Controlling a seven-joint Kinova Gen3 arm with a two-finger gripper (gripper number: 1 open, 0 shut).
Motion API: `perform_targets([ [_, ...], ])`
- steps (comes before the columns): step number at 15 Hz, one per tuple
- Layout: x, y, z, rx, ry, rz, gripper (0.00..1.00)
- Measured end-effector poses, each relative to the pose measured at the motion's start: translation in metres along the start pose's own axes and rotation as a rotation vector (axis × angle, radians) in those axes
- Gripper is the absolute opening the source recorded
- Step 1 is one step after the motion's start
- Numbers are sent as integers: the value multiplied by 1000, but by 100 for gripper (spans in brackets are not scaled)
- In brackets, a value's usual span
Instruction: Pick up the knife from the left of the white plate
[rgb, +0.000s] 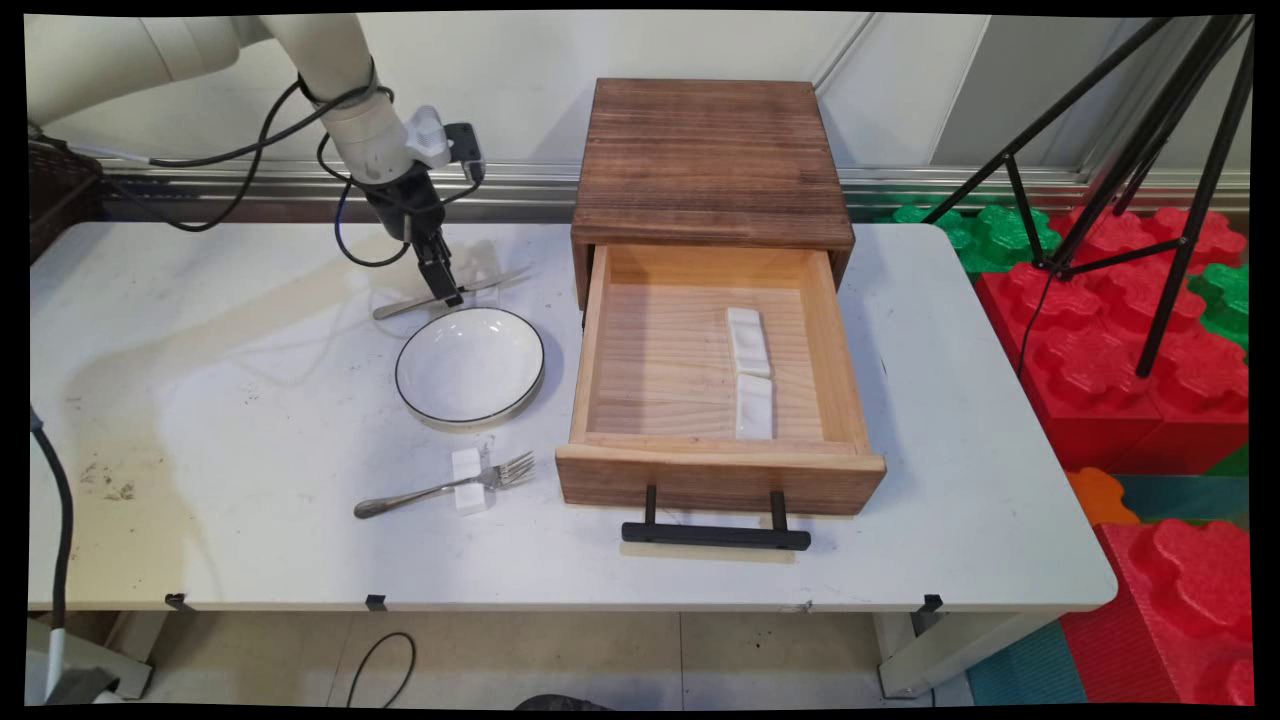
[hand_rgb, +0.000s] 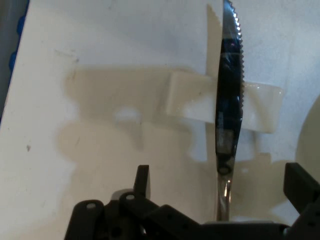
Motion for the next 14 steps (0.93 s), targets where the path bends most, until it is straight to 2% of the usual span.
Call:
perform_targets([
  [9,3,-9,15,-32,-14,35,100],
  [10,4,-9,16,-34,-14,37,0],
  [14,4,-10,18,-40,-15,47,0],
])
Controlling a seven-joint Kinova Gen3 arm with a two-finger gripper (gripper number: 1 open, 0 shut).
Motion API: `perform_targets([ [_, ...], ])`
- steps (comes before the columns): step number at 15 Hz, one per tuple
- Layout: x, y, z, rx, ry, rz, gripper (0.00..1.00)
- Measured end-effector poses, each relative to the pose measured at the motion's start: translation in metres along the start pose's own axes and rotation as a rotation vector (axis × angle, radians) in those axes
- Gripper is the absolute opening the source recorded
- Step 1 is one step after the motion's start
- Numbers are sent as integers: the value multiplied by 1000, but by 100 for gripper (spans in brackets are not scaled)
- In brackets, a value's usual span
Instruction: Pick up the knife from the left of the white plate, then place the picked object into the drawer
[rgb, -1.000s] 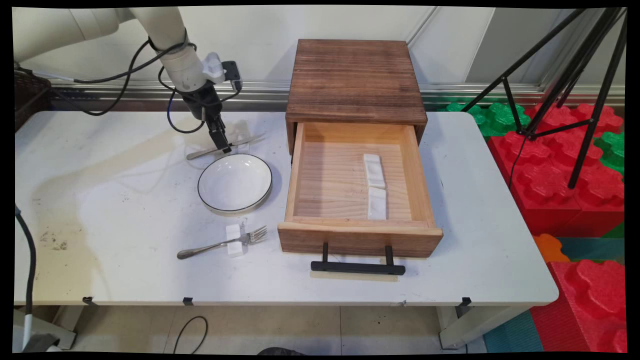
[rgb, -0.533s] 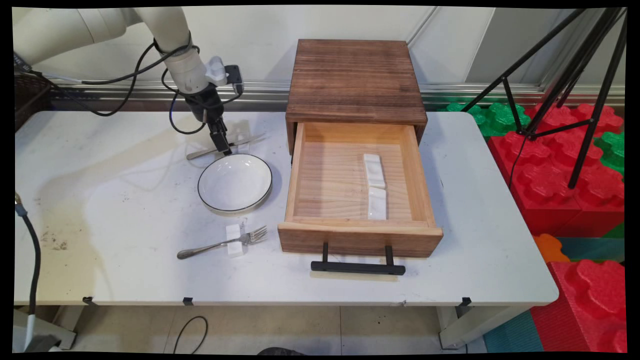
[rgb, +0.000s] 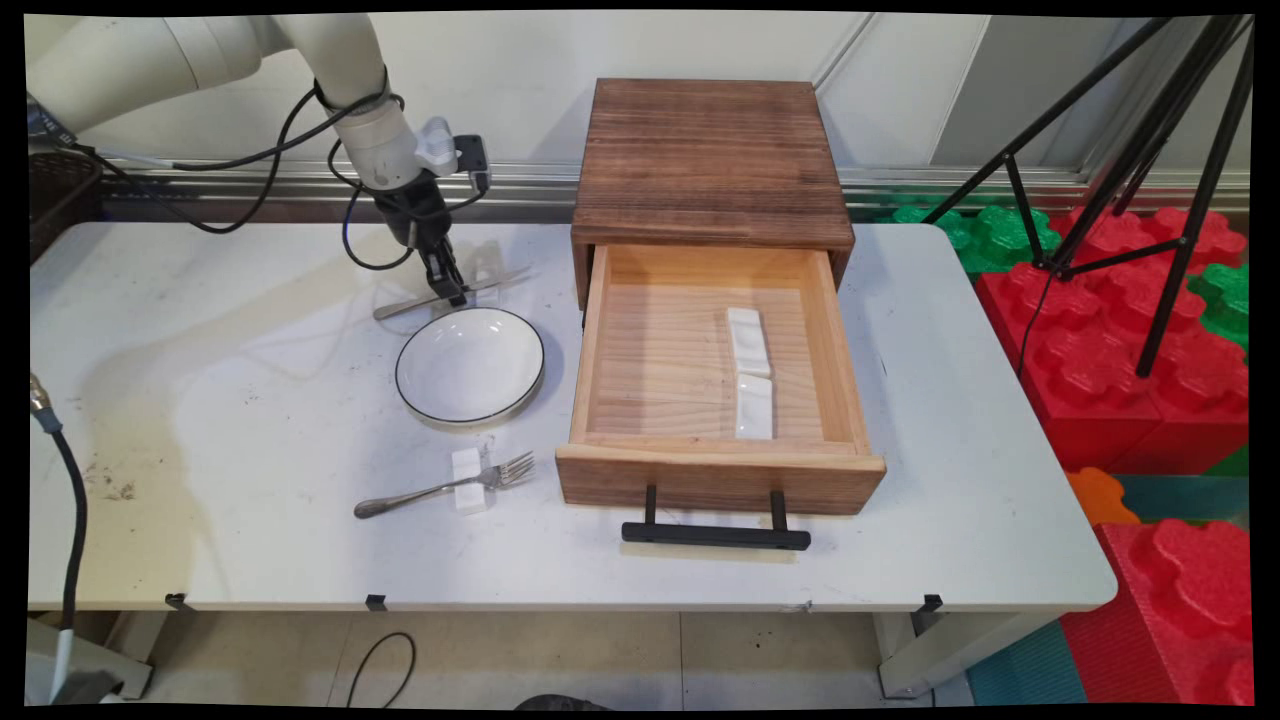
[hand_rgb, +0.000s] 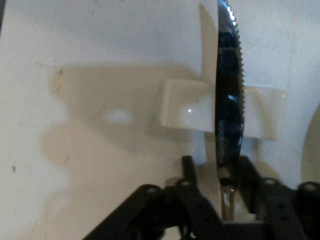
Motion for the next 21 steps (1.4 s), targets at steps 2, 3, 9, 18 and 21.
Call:
perform_targets([
  [2,0,0,0,-2,1,5,0],
  [3,0,1,0,-3,1,5,0],
  [9,-4,4,-10,22,11,-47,0],
  [18,-13,17,-48,158,58,-223,0],
  [21,-15,22,-64,204,78,-270,0],
])
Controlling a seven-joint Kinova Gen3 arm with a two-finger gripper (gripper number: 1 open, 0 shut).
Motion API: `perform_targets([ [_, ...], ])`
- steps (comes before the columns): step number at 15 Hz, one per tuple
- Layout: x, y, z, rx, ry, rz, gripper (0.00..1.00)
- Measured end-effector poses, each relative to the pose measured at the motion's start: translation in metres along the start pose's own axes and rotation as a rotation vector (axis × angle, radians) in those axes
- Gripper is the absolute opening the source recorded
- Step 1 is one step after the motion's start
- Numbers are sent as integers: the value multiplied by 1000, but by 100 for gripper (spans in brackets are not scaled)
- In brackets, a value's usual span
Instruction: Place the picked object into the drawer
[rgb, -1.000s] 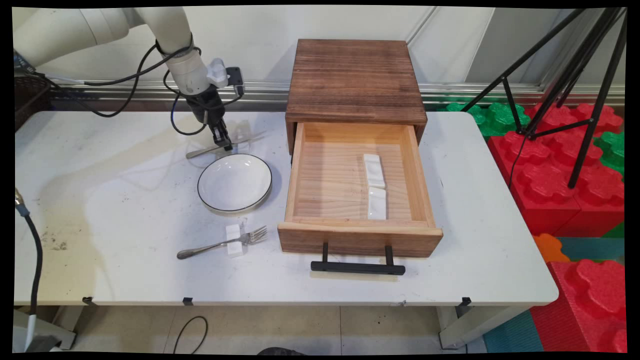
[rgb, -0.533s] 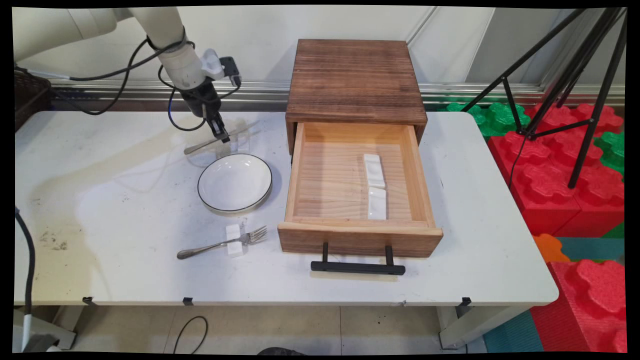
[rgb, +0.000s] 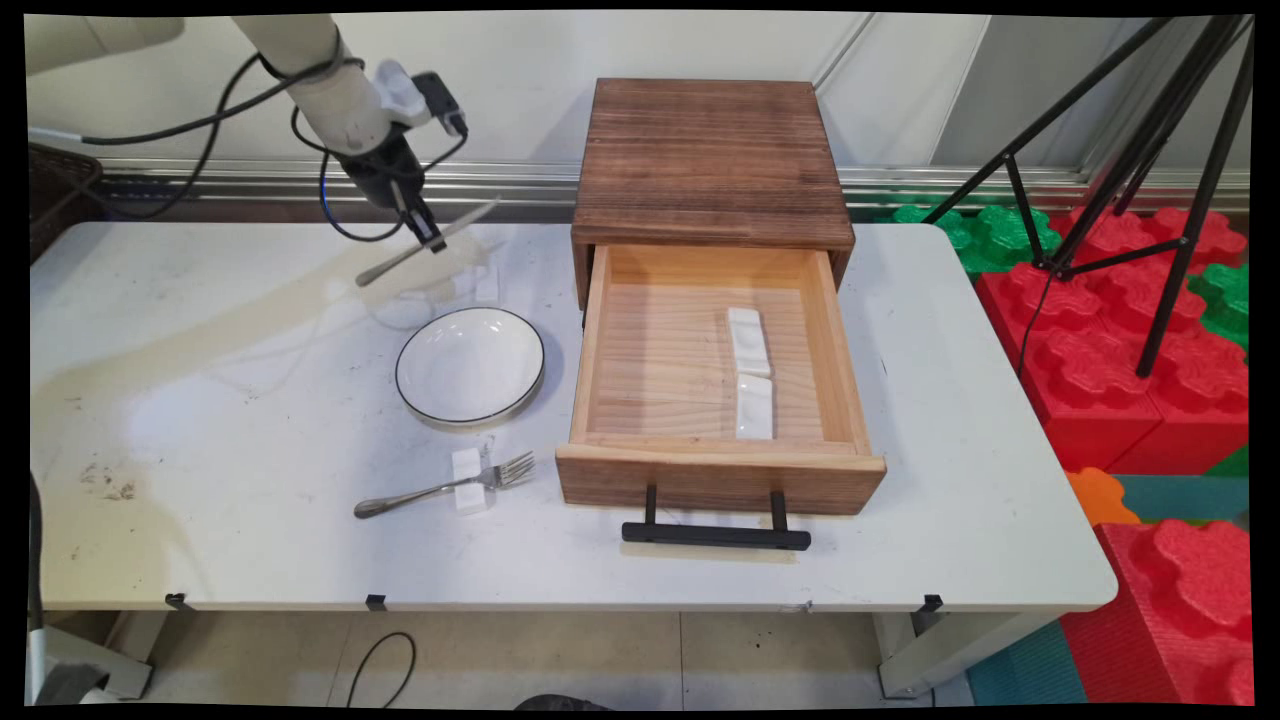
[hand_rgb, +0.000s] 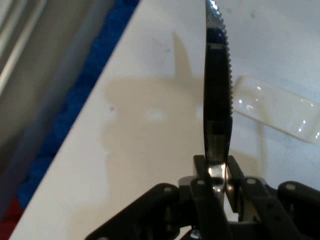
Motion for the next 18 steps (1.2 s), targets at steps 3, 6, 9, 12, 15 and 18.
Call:
perform_targets([
  [3,0,3,-19,44,25,-47,0],
  [6,3,9,-44,90,64,-104,0],
  [9,8,16,-63,117,92,-132,0],
  [12,16,29,-89,141,124,-134,0],
  [15,25,45,-112,157,150,-135,0],
  [18,32,62,-130,166,167,-138,0],
])
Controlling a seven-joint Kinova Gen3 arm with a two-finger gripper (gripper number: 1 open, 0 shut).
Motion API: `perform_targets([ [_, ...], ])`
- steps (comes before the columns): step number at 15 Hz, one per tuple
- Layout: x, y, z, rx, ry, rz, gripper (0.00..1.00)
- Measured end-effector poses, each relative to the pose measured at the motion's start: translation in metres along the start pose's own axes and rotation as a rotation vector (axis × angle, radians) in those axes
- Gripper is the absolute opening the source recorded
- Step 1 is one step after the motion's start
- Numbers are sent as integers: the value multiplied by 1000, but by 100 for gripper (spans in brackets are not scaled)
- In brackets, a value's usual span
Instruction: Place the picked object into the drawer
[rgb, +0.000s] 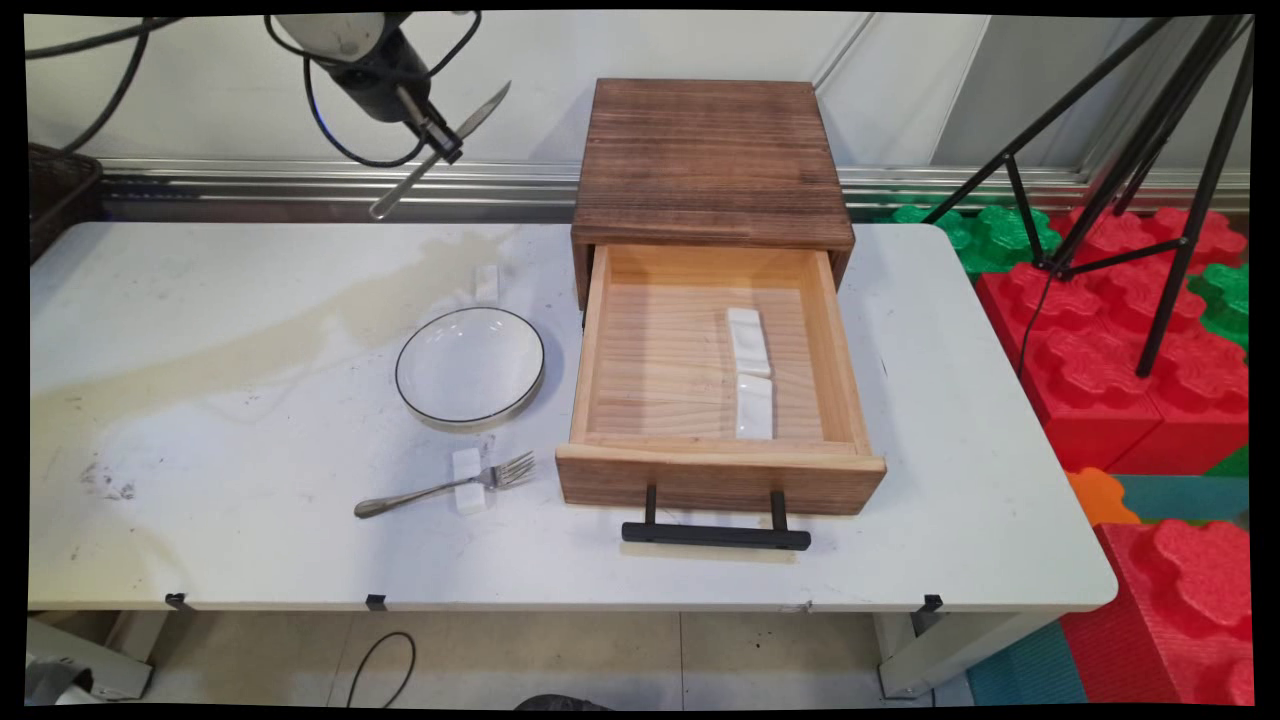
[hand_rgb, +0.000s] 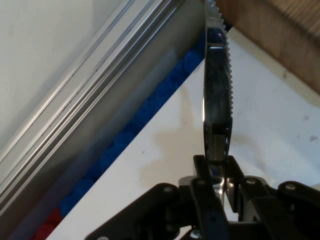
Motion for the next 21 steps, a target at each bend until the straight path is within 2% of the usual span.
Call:
perform_targets([
  [4,14,33,-29,-11,21,13,0],
  [11,40,96,-64,-83,43,85,0],
  [16,62,139,-72,-129,47,132,0],
  [21,79,169,-69,-162,46,164,0],
])
